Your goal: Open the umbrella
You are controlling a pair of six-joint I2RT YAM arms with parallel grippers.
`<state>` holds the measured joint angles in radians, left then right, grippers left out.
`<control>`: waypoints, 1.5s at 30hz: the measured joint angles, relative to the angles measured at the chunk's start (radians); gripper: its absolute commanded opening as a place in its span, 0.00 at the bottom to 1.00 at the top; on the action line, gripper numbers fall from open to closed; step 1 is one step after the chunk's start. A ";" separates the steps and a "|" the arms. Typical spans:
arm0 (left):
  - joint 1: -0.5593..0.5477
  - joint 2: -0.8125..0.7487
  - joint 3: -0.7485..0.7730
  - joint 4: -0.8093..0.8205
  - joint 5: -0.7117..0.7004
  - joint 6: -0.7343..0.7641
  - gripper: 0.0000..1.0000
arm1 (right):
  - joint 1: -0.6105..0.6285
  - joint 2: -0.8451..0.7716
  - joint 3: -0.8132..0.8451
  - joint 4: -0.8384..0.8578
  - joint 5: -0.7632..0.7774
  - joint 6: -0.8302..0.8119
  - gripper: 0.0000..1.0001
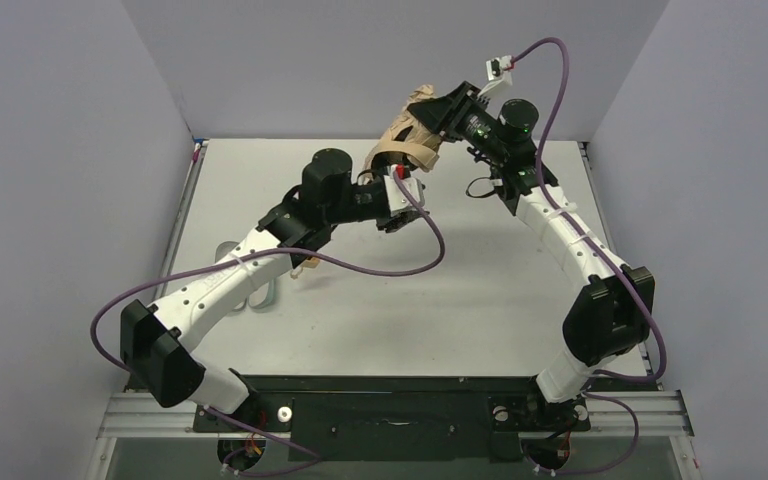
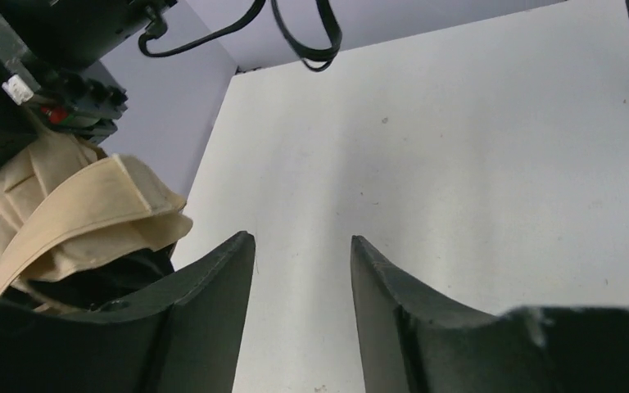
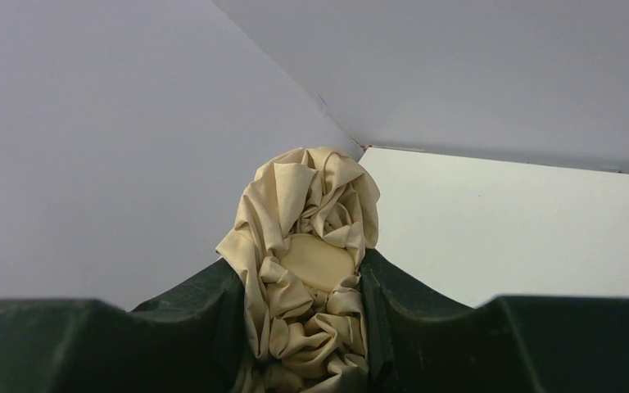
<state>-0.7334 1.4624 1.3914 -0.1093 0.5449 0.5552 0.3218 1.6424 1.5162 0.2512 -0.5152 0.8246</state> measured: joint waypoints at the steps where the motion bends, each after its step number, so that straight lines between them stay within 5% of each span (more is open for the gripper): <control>1: 0.002 -0.002 -0.001 0.001 -0.007 -0.019 0.61 | -0.001 0.000 0.000 0.003 -0.001 0.002 0.00; 6: 0.084 -0.047 -0.011 0.008 -0.016 -0.199 0.70 | -0.019 0.000 0.000 0.019 -0.023 0.007 0.00; 10: 0.289 -0.095 -0.011 0.031 0.000 -0.424 0.71 | -0.040 0.000 -0.006 0.077 -0.069 -0.010 0.00; 16: 0.507 -0.122 -0.030 0.065 -0.001 -0.589 0.71 | -0.031 -0.037 -0.034 0.125 -0.198 -0.236 0.00; 22: 0.484 -0.123 -0.074 0.017 0.068 -0.507 0.74 | 0.031 -0.123 -0.027 0.105 -0.314 -0.463 0.00; 31: 0.330 -0.113 -0.142 0.059 0.116 -0.348 0.74 | 0.033 -0.112 0.025 0.277 -0.367 -0.303 0.00; 33: 0.311 -0.099 -0.142 0.079 0.115 -0.325 0.69 | 0.034 -0.103 0.042 0.305 -0.368 -0.264 0.00; 39: 0.269 -0.048 -0.142 0.137 0.087 -0.312 0.17 | 0.034 -0.089 0.071 0.361 -0.371 -0.151 0.00; 42: 0.257 -0.036 -0.142 0.158 0.076 -0.324 0.11 | 0.028 -0.077 0.080 0.370 -0.377 -0.095 0.00; 45: 0.256 -0.035 -0.142 0.175 0.058 -0.343 0.23 | 0.013 -0.039 0.118 0.384 -0.381 -0.024 0.00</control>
<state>-0.4778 1.4273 1.2499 0.0654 0.6025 0.2123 0.3351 1.6039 1.6341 0.6350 -0.8959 0.8001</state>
